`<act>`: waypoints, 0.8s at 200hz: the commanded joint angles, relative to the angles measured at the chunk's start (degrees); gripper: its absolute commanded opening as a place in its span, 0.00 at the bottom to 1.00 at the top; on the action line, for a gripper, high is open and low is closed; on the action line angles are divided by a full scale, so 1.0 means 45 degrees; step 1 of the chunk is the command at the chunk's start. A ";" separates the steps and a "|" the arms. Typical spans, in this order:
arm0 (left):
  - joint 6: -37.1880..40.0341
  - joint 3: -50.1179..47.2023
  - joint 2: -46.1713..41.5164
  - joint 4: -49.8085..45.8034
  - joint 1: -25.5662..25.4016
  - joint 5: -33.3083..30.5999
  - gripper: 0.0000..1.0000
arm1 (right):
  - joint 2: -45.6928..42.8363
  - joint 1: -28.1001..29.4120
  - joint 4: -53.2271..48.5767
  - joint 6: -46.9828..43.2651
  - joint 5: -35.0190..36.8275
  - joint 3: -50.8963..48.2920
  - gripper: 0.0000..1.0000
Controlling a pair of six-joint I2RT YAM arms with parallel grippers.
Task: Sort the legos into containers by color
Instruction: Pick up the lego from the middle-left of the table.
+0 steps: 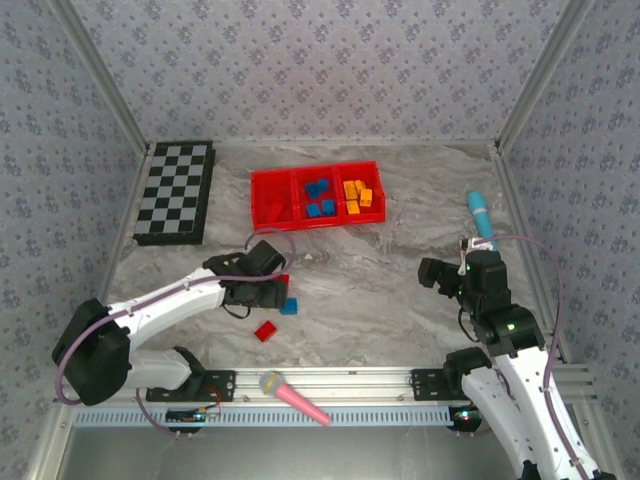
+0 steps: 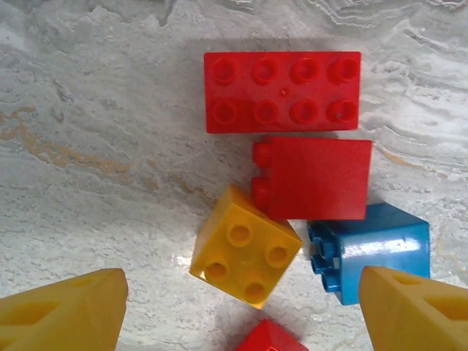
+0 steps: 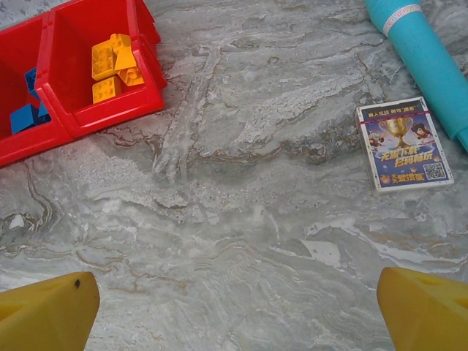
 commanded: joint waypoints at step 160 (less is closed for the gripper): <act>0.2102 0.0100 0.2226 0.0601 0.1396 0.1193 0.50 | 0.0111 0.0008 0.0163 0.0088 0.0111 -0.0105 0.99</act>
